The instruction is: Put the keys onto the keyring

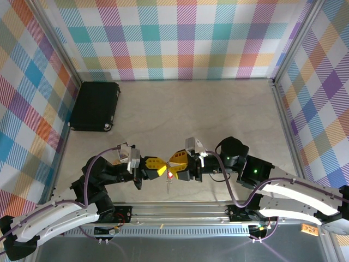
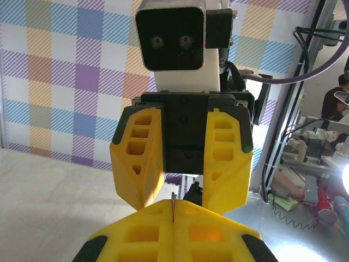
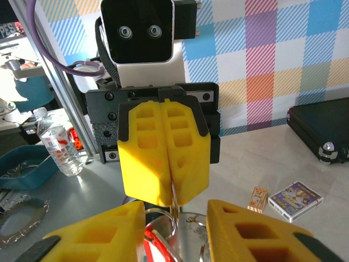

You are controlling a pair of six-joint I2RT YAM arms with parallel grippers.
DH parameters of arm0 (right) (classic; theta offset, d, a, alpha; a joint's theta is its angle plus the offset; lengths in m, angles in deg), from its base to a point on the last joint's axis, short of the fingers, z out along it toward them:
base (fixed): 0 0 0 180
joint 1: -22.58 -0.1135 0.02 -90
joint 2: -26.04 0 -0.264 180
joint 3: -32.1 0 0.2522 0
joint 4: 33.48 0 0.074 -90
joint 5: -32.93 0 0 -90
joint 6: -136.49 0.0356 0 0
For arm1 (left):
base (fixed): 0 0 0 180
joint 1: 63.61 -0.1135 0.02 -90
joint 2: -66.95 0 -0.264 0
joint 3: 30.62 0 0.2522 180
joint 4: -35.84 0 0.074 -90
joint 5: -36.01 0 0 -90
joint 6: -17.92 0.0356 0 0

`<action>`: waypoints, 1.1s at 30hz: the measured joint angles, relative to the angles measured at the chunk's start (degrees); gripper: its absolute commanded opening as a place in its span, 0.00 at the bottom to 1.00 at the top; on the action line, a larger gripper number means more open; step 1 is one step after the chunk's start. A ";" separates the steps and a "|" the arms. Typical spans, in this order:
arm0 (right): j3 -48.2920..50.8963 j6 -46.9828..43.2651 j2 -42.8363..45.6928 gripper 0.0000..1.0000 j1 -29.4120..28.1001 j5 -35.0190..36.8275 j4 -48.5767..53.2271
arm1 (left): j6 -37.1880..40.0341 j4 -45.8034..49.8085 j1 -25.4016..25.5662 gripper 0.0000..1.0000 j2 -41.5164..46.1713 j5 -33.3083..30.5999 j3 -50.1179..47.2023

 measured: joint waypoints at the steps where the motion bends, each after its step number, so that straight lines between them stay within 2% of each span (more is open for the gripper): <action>1: 0.00 0.07 -0.02 0.26 0.00 -0.04 -0.20 | 0.00 -0.37 0.00 0.00 -0.11 0.02 0.00; 12: 0.00 -0.46 -0.46 0.17 0.00 -0.42 -0.70 | 0.00 -0.61 0.00 0.00 -0.04 -0.02 0.00; 20: 0.00 -1.66 -0.85 0.00 0.02 -0.44 -0.70 | 0.00 -0.55 -0.02 0.00 0.04 -0.22 0.00; 26: -0.33 -2.32 -0.87 0.00 0.00 0.24 1.31 | 1.01 1.77 -0.02 0.00 -0.02 -0.48 0.50; 29: -2.34 -4.44 -1.40 0.00 0.00 0.98 5.49 | 2.93 6.62 -0.02 0.15 -0.44 -1.20 2.80; 33: -7.50 -9.33 -2.93 0.00 0.02 1.60 14.23 | 5.88 15.41 -0.02 0.27 -2.19 -3.26 8.74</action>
